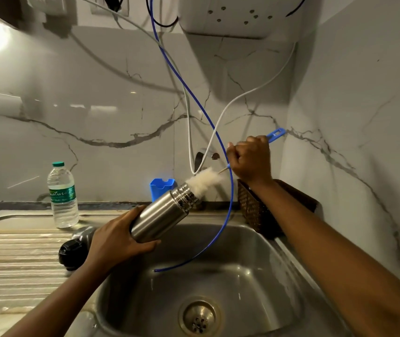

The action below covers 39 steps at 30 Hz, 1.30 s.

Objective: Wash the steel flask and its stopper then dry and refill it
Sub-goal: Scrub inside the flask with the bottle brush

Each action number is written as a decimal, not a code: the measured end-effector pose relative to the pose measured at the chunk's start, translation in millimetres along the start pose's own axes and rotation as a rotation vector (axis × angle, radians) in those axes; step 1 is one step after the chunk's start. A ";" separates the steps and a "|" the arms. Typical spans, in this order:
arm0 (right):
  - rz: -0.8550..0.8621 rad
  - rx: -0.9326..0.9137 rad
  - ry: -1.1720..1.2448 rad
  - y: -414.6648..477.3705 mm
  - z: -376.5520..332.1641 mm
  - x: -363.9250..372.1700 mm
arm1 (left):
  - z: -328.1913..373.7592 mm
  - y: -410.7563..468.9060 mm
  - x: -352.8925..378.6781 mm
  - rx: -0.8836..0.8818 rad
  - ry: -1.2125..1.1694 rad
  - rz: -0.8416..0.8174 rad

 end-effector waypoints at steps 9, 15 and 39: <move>-0.018 -0.154 -0.058 9.7 6.0 0.8 | -1.7 0.2 -4.5 -0.010 -0.015 0.006; 0.038 -0.111 -0.045 3.3 -11.9 -2.7 | 4.9 -2.1 -4.1 -0.034 -0.022 -0.008; -0.026 -0.032 -0.042 10.1 2.3 -2.1 | -12.3 2.8 -10.2 -0.030 0.015 -0.015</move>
Point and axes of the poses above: each hand's wrist, its own y-axis towards the middle knuckle, its own x-axis out of the palm, z = x × y, the point moved 2 cm from there along y, towards the middle knuckle, and after that the axes turned 13 degrees about -y, right-handed, at the moved point
